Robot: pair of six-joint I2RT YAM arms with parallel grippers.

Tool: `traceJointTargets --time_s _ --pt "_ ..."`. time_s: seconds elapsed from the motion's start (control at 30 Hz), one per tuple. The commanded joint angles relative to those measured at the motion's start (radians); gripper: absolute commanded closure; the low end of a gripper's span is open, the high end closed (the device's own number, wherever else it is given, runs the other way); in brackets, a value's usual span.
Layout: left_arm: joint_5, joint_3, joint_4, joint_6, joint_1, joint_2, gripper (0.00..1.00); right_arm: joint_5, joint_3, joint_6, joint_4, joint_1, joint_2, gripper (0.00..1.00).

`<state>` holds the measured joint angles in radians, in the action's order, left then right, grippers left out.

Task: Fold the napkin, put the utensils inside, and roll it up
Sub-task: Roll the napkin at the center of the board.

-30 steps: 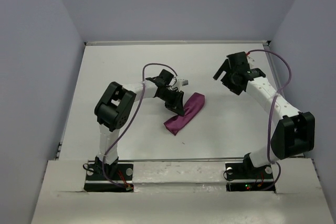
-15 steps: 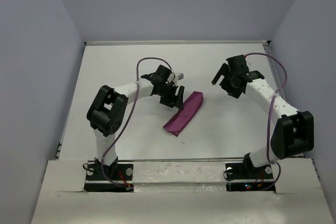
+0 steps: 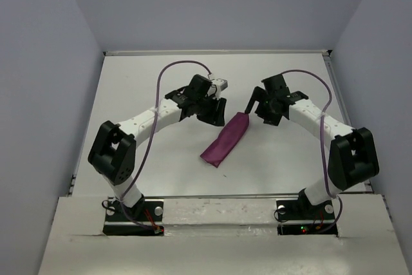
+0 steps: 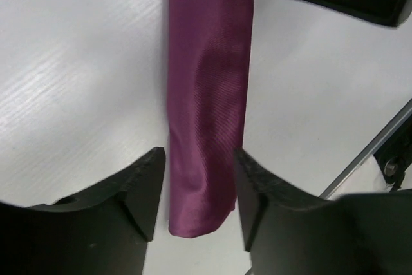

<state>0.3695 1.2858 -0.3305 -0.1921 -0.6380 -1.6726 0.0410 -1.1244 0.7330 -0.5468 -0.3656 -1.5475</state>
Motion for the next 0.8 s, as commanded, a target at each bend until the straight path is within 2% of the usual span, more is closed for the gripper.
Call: traceJointTargets --time_s 0.0,0.07,0.17,0.3,0.4,0.5,0.77 --pt "-0.211 -0.026 -0.016 0.013 -0.155 0.027 0.36 0.074 0.018 0.008 0.021 0.045 0.021 0.05" --pt "-0.289 -0.014 -0.015 0.006 -0.202 0.008 0.29 0.069 0.028 0.002 0.013 0.080 0.035 0.04" --pt "-0.431 0.006 -0.007 0.005 -0.278 -0.031 0.26 0.056 0.058 -0.015 0.011 0.145 0.059 0.04" --pt "-0.634 0.069 -0.019 0.017 -0.359 -0.119 0.26 0.057 0.072 -0.032 0.005 0.171 0.078 0.03" --pt "-0.713 0.096 -0.027 0.043 -0.419 -0.182 0.27 0.051 0.074 -0.034 0.001 0.180 0.078 0.03" --pt "-0.753 0.099 -0.021 0.051 -0.459 -0.223 0.27 0.046 0.071 -0.035 -0.001 0.180 0.076 0.03" --pt "-0.741 0.087 -0.001 0.059 -0.466 -0.277 0.28 0.039 0.060 -0.038 -0.002 0.180 0.070 0.03"
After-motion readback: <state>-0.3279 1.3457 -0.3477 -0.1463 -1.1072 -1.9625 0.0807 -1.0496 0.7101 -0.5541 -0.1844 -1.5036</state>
